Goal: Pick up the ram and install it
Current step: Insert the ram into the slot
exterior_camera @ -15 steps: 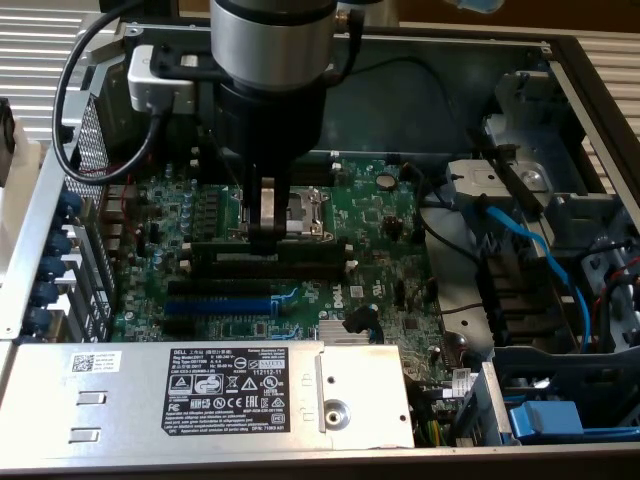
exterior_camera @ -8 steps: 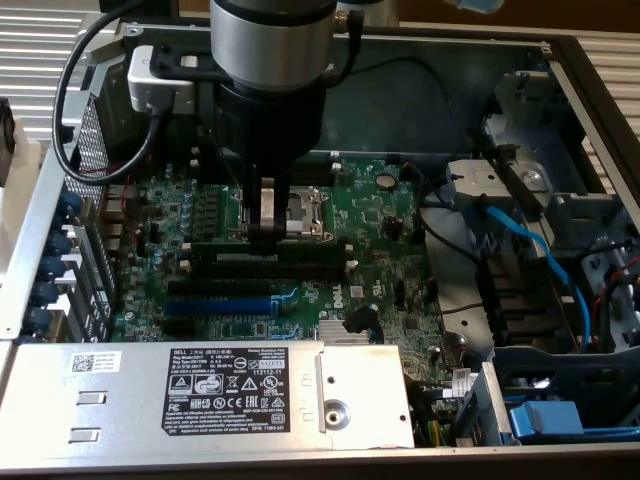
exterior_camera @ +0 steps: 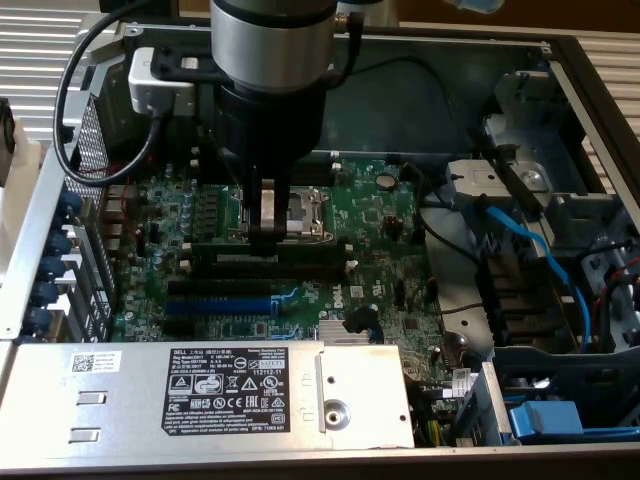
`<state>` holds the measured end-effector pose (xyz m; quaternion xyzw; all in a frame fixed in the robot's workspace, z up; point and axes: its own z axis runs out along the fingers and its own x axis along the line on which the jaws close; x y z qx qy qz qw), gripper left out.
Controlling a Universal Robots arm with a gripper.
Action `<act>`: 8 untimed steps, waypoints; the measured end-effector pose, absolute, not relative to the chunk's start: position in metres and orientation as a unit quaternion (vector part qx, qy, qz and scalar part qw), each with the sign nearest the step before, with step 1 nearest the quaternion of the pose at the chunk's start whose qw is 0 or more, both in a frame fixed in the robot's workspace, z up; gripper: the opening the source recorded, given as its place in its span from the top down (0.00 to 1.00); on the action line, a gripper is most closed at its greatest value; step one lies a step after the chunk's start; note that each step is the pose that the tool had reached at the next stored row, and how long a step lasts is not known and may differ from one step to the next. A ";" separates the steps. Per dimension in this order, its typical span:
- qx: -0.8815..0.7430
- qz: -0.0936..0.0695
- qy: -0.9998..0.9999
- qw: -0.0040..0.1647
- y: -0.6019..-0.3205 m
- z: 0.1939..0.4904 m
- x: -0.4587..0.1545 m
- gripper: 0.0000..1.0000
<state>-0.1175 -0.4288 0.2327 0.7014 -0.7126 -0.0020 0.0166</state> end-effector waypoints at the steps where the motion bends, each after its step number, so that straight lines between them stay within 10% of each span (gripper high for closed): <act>1: 0.701 -0.002 -0.713 0.017 -0.429 0.233 -0.117 0.88; 8: 0.701 -0.002 -0.713 0.017 -0.428 0.232 -0.117 0.88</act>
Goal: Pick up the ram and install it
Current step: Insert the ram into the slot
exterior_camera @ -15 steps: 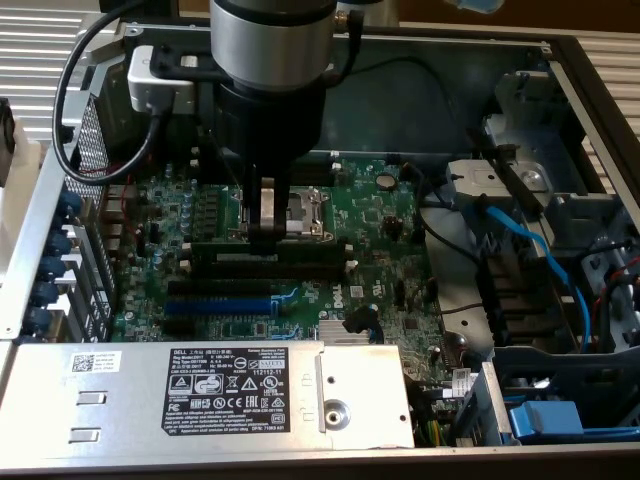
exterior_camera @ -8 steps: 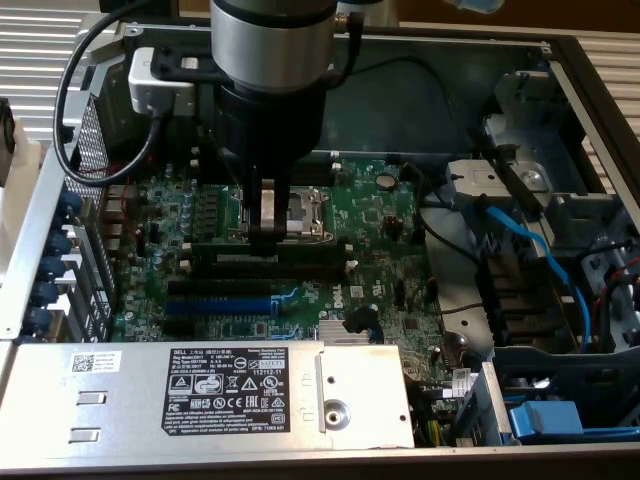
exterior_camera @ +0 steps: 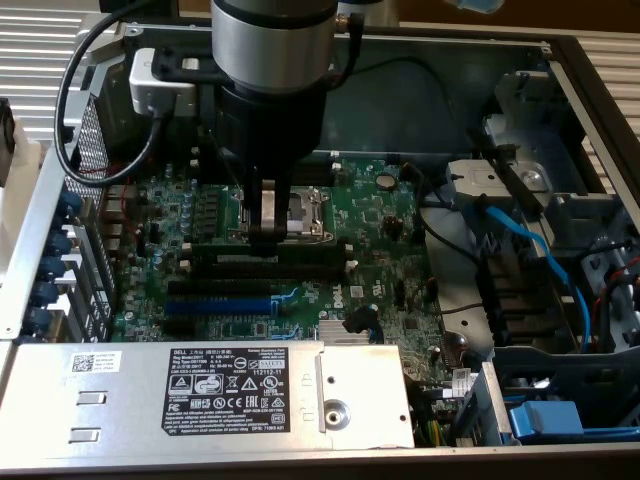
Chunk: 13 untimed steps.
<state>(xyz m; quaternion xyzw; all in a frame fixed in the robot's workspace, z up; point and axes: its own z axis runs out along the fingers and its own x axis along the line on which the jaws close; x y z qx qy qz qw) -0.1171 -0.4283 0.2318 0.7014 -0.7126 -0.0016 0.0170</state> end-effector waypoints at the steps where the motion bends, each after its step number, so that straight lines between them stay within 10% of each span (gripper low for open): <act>1: 0.701 -0.001 -0.713 0.017 -0.428 0.232 -0.117 0.88; 13: 0.701 0.001 -0.713 0.020 -0.426 0.230 -0.117 0.88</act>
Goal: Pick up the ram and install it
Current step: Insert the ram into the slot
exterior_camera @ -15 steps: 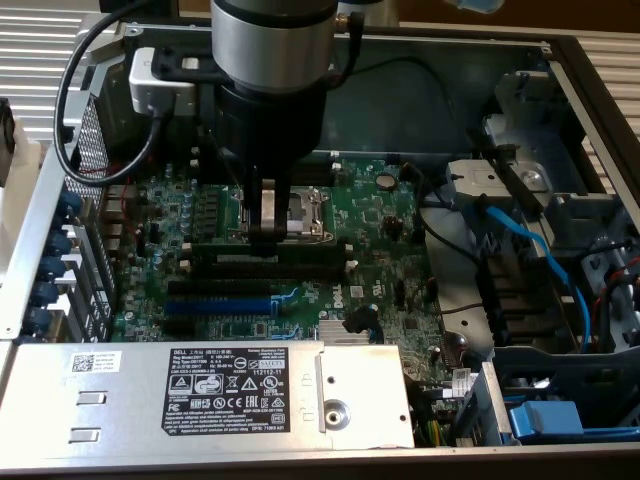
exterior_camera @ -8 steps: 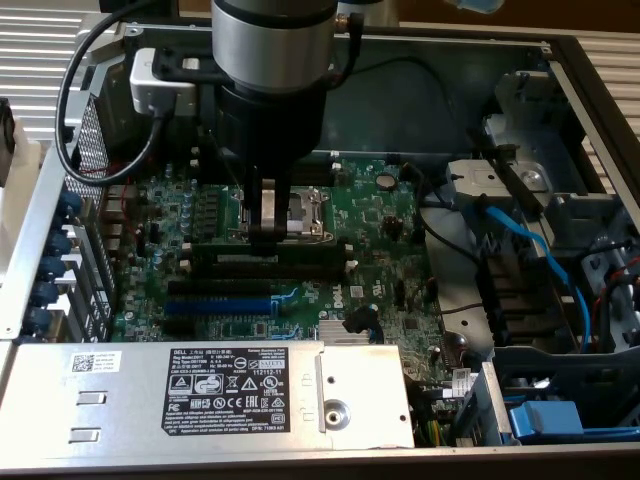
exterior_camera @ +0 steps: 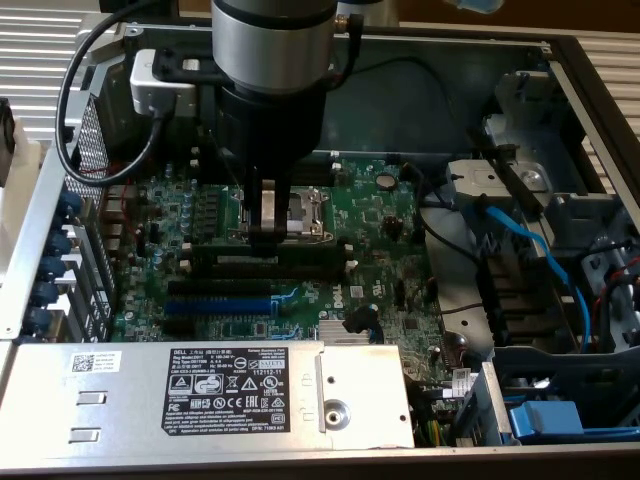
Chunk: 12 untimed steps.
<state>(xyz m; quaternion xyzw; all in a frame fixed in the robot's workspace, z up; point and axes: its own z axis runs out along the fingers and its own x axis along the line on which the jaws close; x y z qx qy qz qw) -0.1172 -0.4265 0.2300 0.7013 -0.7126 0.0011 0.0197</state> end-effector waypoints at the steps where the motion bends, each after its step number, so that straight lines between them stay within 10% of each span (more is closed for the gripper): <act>1: 0.701 0.002 -0.713 0.020 -0.426 0.230 -0.117 0.88; 12: 0.701 0.003 -0.713 0.022 -0.427 0.229 -0.117 0.88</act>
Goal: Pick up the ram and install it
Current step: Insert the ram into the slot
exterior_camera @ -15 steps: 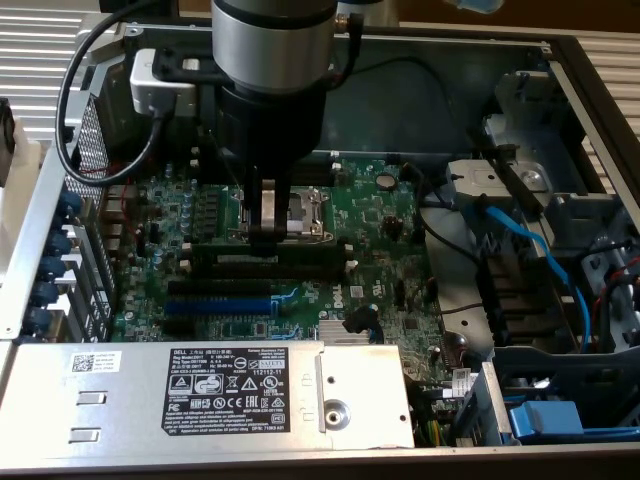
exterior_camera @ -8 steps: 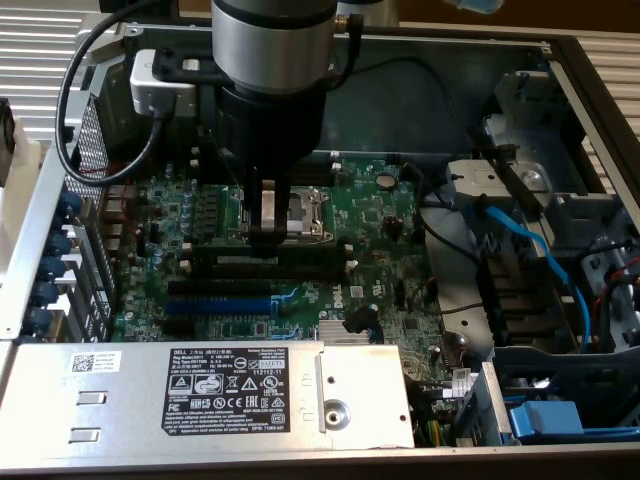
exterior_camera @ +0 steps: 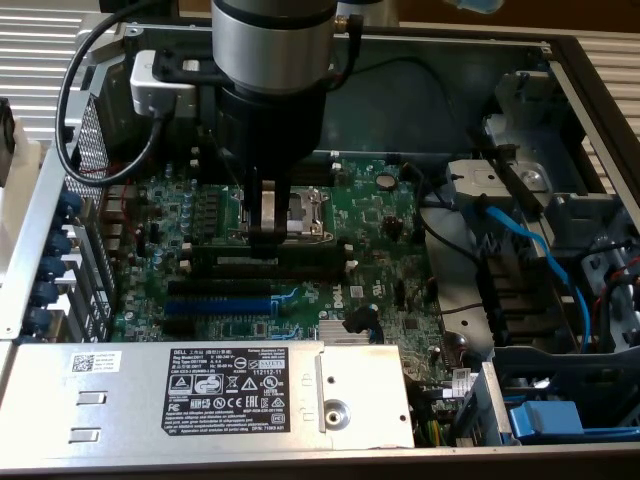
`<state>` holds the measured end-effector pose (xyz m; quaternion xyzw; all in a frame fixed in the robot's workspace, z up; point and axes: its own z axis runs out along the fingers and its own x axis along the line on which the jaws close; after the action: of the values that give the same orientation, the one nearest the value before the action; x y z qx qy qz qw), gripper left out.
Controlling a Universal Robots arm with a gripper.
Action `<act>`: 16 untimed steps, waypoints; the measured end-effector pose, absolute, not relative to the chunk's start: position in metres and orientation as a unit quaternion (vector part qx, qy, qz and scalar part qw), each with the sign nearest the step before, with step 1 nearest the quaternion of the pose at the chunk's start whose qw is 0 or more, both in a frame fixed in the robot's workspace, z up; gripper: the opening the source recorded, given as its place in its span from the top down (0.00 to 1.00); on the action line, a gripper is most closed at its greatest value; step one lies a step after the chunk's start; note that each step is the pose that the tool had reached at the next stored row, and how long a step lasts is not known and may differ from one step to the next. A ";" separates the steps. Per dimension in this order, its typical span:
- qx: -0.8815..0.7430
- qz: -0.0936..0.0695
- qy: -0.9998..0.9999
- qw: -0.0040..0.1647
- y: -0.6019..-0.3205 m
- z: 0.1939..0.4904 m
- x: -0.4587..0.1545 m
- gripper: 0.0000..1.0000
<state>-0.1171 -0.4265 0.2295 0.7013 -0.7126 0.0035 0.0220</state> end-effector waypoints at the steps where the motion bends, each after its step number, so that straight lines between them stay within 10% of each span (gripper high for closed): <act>1: 0.701 0.004 -0.713 0.022 -0.427 0.229 -0.117 0.88; 16: 0.701 0.004 -0.713 0.022 -0.427 0.228 -0.117 0.86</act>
<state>-0.1171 -0.4265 0.2279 0.7013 -0.7125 0.0036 0.0221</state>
